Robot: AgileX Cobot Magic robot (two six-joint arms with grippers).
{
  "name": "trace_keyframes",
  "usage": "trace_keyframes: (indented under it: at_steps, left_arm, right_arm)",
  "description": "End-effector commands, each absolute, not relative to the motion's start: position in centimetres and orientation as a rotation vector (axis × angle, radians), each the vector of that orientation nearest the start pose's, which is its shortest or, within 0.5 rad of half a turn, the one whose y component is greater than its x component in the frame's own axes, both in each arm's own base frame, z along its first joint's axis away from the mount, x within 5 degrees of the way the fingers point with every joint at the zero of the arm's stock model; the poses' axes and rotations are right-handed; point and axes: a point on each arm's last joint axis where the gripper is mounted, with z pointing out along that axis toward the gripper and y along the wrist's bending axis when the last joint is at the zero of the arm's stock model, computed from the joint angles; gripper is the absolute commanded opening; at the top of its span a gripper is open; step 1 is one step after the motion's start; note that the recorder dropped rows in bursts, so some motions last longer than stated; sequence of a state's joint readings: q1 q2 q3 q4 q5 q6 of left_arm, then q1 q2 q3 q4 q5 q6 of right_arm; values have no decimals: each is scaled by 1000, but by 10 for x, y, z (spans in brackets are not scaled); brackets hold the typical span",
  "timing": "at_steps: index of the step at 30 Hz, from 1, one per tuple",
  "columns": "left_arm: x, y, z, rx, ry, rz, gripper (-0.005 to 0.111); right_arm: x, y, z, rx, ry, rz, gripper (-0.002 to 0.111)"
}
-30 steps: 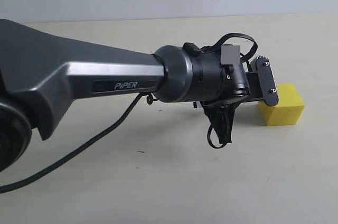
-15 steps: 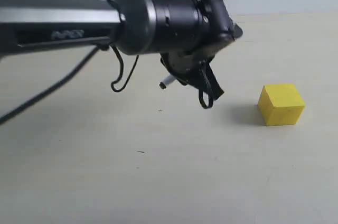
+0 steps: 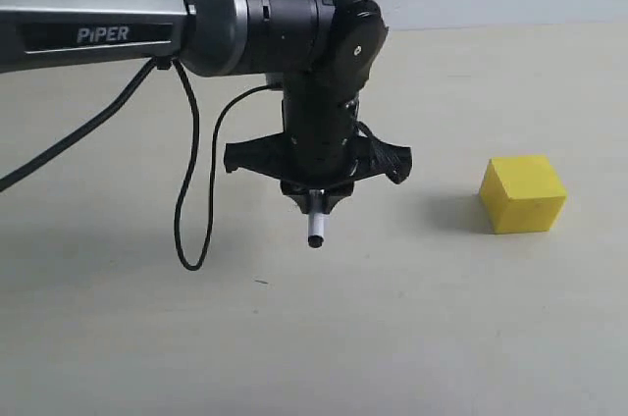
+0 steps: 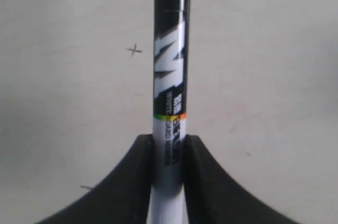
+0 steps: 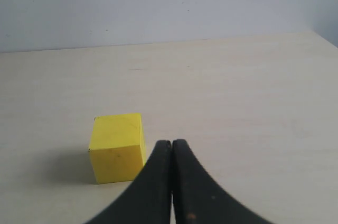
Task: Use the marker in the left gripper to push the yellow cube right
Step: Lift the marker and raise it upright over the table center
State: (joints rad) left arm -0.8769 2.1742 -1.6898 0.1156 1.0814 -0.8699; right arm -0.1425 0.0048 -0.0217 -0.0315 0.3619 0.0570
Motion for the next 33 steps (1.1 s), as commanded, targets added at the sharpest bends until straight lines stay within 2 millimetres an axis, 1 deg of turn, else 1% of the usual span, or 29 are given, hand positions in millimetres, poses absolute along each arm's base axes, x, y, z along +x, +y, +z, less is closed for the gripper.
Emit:
trace_keyframes:
  at_steps: [1,3,5,9,13,18,26,33]
  left_arm:
    - [305,-319,150,77,3051,20,0]
    - [312,-314,144,52,3053,15,0]
    - [314,-315,139,68,3053,-15,0]
    - [315,-318,134,72,3048,-35,0]
    - [315,-316,133,59,3060,-18,0]
    - [317,-314,130,1,3064,-18,0]
    - [313,-317,124,-68,3123,-56,0]
    - [312,-316,111,-74,3152,-2,0]
  right_arm:
    - [52,-9,187,164,1817,-97,0]
    - [52,-9,187,164,1817,-97,0]
    - [52,-9,187,164,1817,-97,0]
    - [52,-9,187,164,1817,-97,0]
    - [52,-9,187,164,1817,-97,0]
    - [52,-9,187,164,1817,-97,0]
    - [52,-9,187,164,1817,-97,0]
    - [52,-9,187,164,1817,-97,0]
